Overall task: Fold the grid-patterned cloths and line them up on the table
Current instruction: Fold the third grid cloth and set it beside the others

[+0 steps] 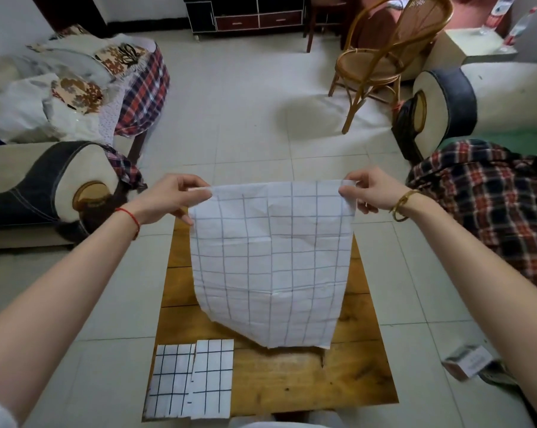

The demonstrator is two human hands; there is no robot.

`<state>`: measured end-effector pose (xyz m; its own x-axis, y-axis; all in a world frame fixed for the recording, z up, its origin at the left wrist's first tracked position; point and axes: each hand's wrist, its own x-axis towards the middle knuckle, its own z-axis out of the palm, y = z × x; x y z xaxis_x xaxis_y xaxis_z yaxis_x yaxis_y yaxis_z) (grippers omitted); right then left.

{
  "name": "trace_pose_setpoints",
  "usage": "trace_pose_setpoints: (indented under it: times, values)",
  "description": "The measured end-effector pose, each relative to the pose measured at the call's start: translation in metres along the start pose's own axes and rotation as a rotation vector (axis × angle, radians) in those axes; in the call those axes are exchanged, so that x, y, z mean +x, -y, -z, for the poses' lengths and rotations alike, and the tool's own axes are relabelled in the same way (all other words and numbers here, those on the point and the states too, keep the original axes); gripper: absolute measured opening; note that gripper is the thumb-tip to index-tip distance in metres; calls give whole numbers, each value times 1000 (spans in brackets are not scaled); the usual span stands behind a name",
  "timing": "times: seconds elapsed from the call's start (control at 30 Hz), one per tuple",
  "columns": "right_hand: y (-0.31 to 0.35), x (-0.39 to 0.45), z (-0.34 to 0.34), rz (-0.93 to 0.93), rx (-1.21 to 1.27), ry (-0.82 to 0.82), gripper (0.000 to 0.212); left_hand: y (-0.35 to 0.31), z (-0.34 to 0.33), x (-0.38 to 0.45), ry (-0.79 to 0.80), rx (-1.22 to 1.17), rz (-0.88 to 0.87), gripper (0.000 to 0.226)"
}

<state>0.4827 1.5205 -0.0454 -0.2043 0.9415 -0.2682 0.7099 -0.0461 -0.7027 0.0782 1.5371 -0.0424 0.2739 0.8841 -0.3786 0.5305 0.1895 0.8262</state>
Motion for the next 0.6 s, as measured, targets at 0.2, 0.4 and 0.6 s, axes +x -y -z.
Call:
trace_pose_setpoints:
  times: [0.2, 0.4, 0.6]
  values:
    - [-35, 50, -34, -32, -90, -103, 20, 37, -15, 57, -212, 41, -53, 15]
    - [-73, 102, -71, -135, -189, -257, 23, 83, -34, 114, -294, 65, -50, 5]
    - [-99, 139, -104, -199, -214, -311, 24, 122, -49, 151, -340, 82, -40, 11]
